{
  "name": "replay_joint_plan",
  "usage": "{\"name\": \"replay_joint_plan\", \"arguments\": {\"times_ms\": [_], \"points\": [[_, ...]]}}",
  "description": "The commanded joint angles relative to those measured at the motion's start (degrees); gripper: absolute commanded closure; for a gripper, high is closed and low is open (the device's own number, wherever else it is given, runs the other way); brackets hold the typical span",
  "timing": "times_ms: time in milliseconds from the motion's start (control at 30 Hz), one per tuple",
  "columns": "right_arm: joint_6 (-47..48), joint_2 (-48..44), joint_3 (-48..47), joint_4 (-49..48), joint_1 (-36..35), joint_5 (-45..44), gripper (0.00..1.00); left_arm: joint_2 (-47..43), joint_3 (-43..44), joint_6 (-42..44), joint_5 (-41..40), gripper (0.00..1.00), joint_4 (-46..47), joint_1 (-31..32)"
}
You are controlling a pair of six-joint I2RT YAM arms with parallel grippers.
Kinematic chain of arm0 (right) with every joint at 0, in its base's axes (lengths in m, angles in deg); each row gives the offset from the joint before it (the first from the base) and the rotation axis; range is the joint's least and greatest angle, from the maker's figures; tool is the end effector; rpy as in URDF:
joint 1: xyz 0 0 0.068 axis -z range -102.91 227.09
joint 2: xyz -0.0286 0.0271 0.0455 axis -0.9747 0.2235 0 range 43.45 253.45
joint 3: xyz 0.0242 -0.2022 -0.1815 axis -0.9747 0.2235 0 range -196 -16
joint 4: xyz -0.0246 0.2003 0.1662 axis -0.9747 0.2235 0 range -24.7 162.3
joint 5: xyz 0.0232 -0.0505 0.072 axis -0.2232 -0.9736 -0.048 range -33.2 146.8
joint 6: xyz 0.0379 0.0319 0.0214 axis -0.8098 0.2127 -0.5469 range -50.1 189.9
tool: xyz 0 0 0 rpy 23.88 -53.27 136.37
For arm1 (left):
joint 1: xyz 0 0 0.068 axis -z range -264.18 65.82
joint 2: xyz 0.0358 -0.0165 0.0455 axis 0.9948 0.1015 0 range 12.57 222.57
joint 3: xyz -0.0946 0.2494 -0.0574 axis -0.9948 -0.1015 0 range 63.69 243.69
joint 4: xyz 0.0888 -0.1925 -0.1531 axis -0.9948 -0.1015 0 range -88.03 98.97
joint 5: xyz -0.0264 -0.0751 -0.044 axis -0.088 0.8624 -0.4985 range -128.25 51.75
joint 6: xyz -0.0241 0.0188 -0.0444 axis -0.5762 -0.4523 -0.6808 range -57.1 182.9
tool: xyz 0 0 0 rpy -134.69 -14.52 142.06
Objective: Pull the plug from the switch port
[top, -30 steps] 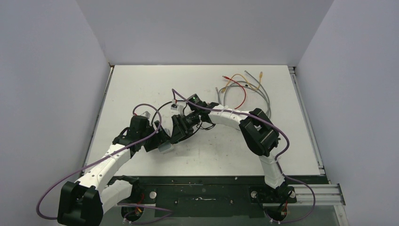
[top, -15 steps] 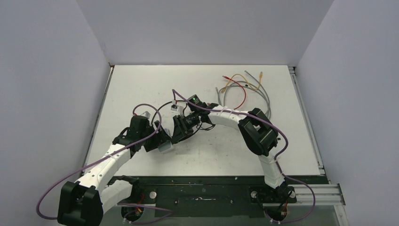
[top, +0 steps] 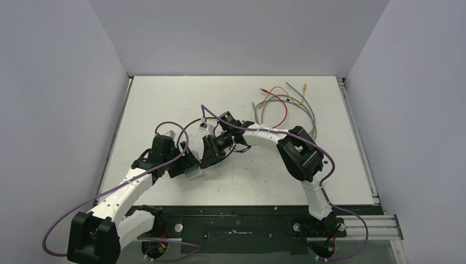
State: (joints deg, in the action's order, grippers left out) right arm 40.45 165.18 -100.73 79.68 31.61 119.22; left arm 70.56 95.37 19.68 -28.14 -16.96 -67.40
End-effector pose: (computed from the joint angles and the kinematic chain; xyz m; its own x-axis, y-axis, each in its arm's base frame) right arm 0.2911 0.3409 0.1677 -0.8302 -0.5192 -0.2030 -0.3558 0.2132 0.9099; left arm 0.1832 -0.0617 0.1963 -0.8167 -0.4580 -0.3511 -0.2365 0.8205 -0.5204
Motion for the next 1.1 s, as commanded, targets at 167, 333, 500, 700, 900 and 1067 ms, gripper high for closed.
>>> {"name": "replay_joint_plan", "arguments": {"times_ms": [167, 333, 500, 700, 900, 1067], "points": [[5.2, 1.3, -3.3, 6.2, -0.3, -4.3, 0.95, -0.8, 2.6, -0.6, 0.7, 1.00, 3.9, -0.4], [10.3, 1.8, -6.2, 14.0, -0.7, -10.4, 0.95, -0.8, 2.6, -0.6, 0.7, 1.00, 4.0, -0.4], [14.1, 2.2, -8.6, 19.3, -1.7, -15.6, 0.95, -0.8, 2.7, -0.8, 0.5, 1.00, 4.0, -0.4], [16.0, 2.2, -9.5, 22.0, -2.2, -19.1, 0.95, -0.8, 2.6, -0.8, 0.2, 1.00, 3.9, -0.4], [18.3, 1.9, -12.1, 25.8, -2.8, -24.6, 0.95, -0.5, 2.6, -0.3, -0.8, 1.00, 2.7, -0.5], [18.0, 1.2, -11.4, 25.0, -2.8, -24.2, 0.95, 0.2, 2.8, -0.1, -2.4, 1.00, 0.7, -0.5]]}}
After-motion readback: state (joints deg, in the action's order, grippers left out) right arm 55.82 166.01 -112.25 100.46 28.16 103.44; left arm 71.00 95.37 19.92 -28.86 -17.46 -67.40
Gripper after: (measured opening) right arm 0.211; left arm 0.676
